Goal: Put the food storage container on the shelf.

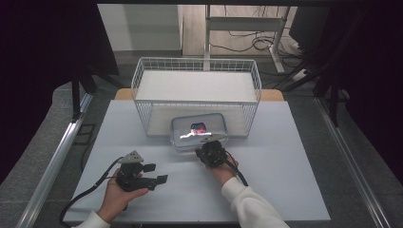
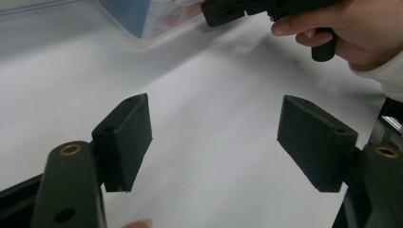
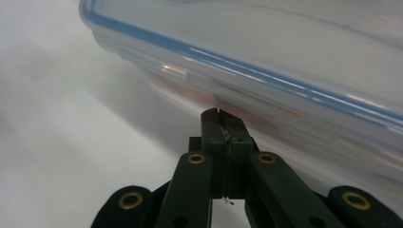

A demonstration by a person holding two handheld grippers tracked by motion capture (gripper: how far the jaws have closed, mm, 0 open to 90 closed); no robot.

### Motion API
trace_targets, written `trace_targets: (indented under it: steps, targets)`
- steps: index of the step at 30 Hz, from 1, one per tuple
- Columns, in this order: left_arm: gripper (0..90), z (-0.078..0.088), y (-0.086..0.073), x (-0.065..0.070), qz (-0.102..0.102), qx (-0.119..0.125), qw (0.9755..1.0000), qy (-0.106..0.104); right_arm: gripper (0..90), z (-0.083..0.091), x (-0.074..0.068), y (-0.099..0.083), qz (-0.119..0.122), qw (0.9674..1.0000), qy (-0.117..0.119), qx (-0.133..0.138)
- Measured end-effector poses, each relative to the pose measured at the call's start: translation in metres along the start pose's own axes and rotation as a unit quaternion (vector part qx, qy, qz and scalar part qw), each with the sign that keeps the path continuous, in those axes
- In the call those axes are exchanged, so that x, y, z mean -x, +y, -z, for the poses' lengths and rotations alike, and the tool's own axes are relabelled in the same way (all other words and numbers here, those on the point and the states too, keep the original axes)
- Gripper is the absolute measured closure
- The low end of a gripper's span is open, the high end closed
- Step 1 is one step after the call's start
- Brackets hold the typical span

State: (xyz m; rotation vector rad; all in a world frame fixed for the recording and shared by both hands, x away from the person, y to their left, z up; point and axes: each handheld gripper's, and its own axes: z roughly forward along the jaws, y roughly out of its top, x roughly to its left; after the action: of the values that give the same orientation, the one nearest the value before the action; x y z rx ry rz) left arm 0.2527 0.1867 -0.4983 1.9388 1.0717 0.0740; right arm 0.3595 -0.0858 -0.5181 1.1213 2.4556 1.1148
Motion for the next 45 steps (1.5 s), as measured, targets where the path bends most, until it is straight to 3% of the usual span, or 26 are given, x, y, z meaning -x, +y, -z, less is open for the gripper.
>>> trace_targets:
  steps: [8, 13, 25, 45]
  targets:
    - [26.9, -0.001, 0.000, -0.001, -0.001, -0.006, 1.0000, 0.001, 88.9, -0.006, 0.004, 0.016, -0.009, 0.9998, -0.009, 0.013]
    - [26.9, -0.001, -0.001, -0.002, 0.000, -0.004, 1.0000, 0.002, 88.9, -0.014, 0.010, 0.027, -0.026, 0.9995, -0.013, 0.014]
    - [26.9, -0.001, -0.001, -0.003, 0.001, -0.006, 1.0000, 0.003, 88.8, -0.029, 0.023, 0.047, -0.038, 0.9985, -0.040, 0.006]
    - [26.9, -0.002, 0.000, -0.004, 0.001, -0.009, 0.9999, 0.005, 88.8, -0.033, 0.041, 0.056, -0.053, 0.9955, -0.078, 0.005]
